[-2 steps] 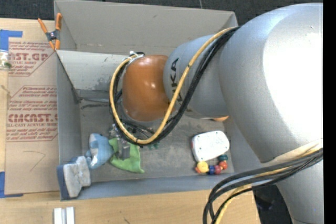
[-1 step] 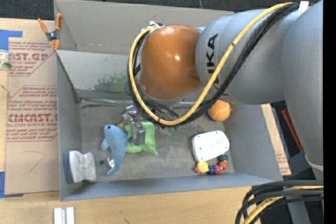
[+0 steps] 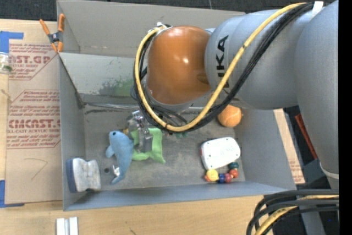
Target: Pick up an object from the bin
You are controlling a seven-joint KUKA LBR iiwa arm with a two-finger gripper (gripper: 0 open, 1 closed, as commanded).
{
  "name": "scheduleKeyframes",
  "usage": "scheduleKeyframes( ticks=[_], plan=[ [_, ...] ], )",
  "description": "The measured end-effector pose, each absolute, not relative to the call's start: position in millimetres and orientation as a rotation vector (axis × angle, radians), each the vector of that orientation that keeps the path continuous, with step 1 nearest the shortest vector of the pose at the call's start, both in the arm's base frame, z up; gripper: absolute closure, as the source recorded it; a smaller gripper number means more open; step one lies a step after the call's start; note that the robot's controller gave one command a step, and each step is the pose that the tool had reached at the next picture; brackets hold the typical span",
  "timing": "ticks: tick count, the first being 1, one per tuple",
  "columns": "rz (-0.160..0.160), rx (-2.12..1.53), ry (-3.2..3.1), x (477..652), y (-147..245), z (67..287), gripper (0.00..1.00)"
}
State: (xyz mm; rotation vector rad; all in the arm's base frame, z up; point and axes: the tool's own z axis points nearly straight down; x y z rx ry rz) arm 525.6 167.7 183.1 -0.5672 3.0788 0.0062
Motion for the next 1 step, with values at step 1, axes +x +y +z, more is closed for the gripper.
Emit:
scheduleKeyframes(
  ticks=[1],
  plan=[
    [0.007, -0.585, 3.072, 532.3, 168.3, 295.8, 1.0]
  ],
)
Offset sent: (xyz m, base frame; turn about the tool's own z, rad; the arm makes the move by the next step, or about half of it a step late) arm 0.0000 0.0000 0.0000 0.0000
